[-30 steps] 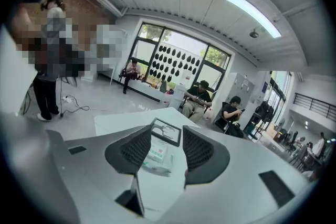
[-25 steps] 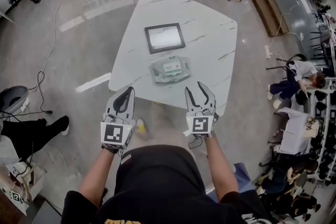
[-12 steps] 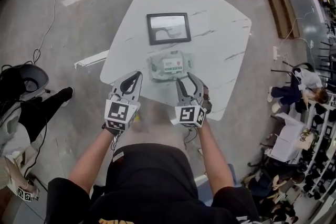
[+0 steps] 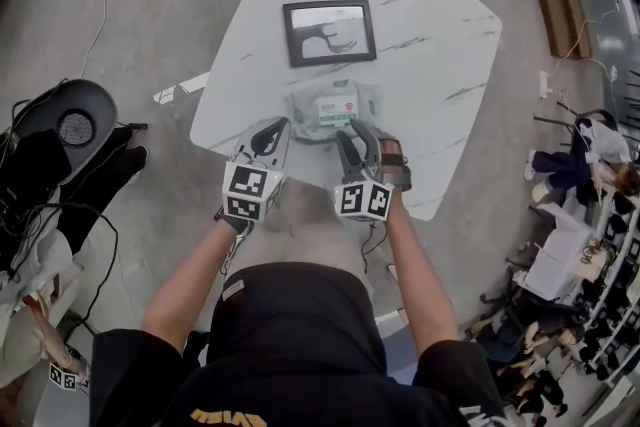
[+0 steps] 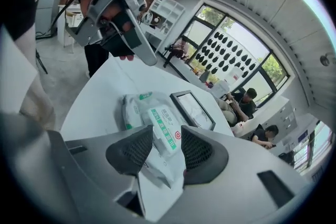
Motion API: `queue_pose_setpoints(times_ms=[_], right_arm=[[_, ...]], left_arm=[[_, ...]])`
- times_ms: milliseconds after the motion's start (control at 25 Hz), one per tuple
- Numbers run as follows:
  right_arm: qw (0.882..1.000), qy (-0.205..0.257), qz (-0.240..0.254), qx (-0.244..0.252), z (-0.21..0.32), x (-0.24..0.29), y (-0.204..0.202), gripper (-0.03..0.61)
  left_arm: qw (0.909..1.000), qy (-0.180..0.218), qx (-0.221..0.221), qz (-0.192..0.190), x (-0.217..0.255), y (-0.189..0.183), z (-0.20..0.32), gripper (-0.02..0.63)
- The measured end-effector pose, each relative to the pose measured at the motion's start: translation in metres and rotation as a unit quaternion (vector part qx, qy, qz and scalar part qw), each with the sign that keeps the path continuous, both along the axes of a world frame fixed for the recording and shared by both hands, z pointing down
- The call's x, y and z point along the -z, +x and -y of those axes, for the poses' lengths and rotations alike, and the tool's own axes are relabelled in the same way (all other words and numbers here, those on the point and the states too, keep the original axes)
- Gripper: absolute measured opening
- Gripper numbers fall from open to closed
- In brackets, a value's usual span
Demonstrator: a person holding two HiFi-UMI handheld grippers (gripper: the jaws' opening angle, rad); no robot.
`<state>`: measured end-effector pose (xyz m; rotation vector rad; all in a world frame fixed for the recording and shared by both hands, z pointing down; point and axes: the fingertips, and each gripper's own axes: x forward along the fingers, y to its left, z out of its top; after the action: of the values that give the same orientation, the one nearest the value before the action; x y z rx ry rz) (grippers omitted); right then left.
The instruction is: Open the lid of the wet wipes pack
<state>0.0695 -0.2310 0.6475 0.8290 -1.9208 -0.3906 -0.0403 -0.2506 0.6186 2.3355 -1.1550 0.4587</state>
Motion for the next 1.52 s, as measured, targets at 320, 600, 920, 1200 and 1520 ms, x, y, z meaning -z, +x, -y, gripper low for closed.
queue_pose_setpoints(times_ms=[320, 600, 920, 1200, 1520], right_arm=[[0.996, 0.014, -0.062, 0.058, -0.006, -0.017, -0.005, 0.146], [0.992, 0.03, -0.088, 0.082, -0.004, -0.018, -0.006, 0.101], [0.992, 0.037, -0.084, 0.082, -0.007, -0.018, -0.007, 0.02], [0.995, 0.024, -0.07, 0.066, -0.005, -0.004, -0.009, 0.014], [0.994, 0.04, -0.07, 0.071, 0.005, 0.008, -0.01, 0.014]], left_arm=[[0.9986, -0.051, -0.016, -0.001, -0.031, 0.003, -0.01, 0.017], [0.9958, -0.085, -0.033, 0.006, -0.051, 0.008, -0.016, 0.017], [0.9915, -0.119, -0.053, -0.002, -0.067, 0.019, -0.024, 0.017], [0.9914, -0.123, -0.044, 0.008, -0.07, 0.014, -0.022, 0.017], [0.9906, -0.129, -0.045, 0.008, -0.076, 0.015, -0.022, 0.017]])
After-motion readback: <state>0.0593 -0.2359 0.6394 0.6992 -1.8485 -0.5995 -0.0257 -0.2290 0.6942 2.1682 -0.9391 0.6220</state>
